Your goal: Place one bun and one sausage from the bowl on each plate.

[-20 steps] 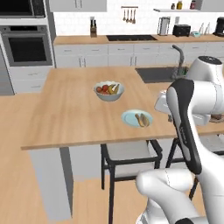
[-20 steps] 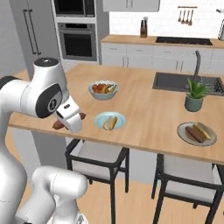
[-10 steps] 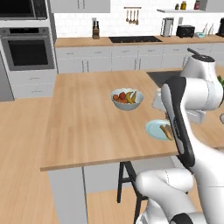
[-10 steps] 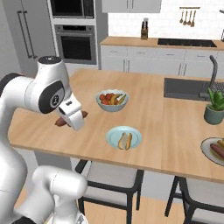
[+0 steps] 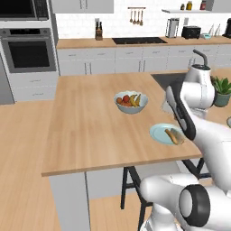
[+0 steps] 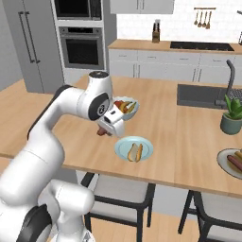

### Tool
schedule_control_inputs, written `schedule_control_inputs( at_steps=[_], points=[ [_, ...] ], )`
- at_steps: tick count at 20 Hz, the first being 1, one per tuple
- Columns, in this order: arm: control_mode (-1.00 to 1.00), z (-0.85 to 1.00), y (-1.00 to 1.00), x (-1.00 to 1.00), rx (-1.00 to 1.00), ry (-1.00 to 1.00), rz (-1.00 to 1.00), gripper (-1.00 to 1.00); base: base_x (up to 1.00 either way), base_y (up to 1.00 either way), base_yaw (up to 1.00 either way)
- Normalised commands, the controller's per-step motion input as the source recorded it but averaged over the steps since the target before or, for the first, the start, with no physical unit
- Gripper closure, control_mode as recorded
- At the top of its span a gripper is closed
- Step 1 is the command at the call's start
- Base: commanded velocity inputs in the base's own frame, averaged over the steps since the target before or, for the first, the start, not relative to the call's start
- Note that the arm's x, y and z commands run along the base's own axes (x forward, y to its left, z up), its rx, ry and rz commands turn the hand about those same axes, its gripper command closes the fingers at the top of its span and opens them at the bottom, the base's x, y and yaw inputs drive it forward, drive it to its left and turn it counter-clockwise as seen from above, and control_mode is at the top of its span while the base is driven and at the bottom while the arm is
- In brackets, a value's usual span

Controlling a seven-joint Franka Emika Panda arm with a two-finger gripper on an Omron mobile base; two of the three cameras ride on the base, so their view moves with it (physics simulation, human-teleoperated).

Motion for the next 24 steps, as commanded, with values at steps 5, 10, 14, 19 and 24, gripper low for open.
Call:
schedule_control_inputs(
  at_steps=[5, 10, 14, 19, 24],
  points=[
    [-1.0, -0.83, -0.02, 0.98, -0.17, 0.0, 0.14, 1.0, 0.0, 0.0, 0.0],
    [-1.0, -0.72, 0.0, 0.83, -0.07, 0.0, 0.09, 1.0, 0.0, 0.0, 0.0],
    [-1.0, -0.66, -0.09, 0.71, 0.0, 0.0, 0.04, 1.0, 0.0, 0.0, 0.0],
    [-1.0, -0.55, -0.22, 0.68, 0.0, 0.0, 0.0, 1.0, 0.0, 0.0, 0.0],
    [-1.0, -0.49, -0.14, 0.29, 0.0, 0.06, 0.0, 1.0, 0.0, 0.0, 0.0]
  ],
)
